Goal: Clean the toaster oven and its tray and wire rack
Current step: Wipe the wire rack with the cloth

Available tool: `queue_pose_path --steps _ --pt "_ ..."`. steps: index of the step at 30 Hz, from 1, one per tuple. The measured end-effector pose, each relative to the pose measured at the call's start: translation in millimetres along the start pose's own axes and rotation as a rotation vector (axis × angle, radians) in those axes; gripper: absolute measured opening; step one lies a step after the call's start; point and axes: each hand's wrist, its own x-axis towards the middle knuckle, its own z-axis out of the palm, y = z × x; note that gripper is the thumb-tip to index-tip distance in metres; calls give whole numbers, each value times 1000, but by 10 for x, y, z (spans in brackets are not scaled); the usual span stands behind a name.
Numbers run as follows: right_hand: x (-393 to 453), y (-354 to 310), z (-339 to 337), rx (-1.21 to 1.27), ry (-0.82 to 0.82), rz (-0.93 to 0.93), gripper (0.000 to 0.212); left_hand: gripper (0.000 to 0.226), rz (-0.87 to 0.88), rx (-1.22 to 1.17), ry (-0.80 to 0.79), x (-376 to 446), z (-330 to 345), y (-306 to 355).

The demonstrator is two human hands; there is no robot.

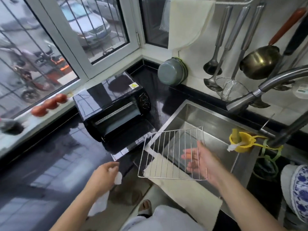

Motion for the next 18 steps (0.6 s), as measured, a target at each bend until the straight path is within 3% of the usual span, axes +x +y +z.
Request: queue_pose_path --steps 3,5,10,14,18 --pt "150 -19 338 -43 -111 78 72 29 -128 -509 -194 -102 -120 -99" --pt "274 -23 561 -74 -161 100 72 35 -155 -661 -294 -112 -166 -129" --pt "594 -174 1062 -96 -220 160 81 21 -240 -976 -265 156 -235 -328" --pt "815 -185 1275 296 -289 134 79 20 -300 -1116 -188 473 -217 -388" --pt "958 259 1443 293 -214 72 54 19 -286 -1126 -134 766 -195 -369"
